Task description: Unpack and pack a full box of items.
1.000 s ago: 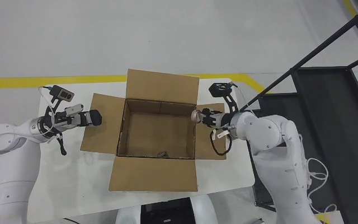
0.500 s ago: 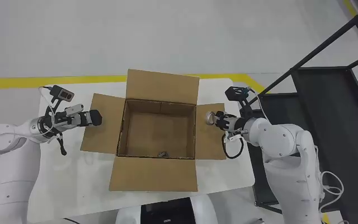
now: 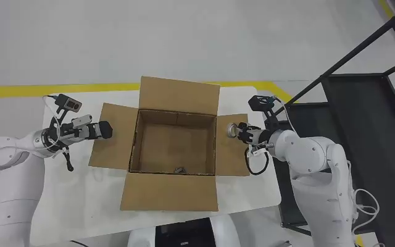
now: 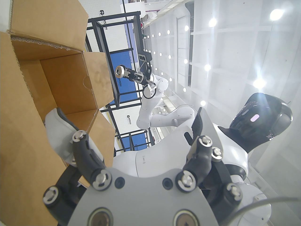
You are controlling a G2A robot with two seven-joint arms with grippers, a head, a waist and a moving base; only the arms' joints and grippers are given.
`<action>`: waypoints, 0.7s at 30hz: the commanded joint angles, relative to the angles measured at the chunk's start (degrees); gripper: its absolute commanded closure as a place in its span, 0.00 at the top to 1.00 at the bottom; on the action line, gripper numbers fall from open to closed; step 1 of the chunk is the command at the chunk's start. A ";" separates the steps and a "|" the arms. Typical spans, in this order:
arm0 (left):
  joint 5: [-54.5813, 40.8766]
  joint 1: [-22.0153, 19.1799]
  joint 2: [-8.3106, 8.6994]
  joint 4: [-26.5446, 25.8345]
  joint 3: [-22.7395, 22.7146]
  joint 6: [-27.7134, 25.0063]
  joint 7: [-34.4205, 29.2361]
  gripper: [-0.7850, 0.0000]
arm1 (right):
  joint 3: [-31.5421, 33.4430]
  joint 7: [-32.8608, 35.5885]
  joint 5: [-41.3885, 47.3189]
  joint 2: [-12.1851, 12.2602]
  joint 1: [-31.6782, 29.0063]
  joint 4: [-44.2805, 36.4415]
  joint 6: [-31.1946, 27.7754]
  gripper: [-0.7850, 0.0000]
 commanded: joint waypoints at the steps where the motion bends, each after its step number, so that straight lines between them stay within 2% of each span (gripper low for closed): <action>1: 0.00 0.00 0.00 0.00 0.00 0.00 0.00 1.00 | 0.00 0.00 0.00 0.00 0.00 0.00 0.00 0.00; 12: 0.00 0.00 0.00 0.00 0.00 0.00 0.00 1.00 | -0.17 -1.66 -0.88 0.11 -0.81 -0.09 -1.37 0.00; 21: 0.00 0.00 0.00 0.00 0.00 0.00 0.00 1.00 | 5.37 0.42 2.07 0.86 -5.07 -8.64 -1.34 0.00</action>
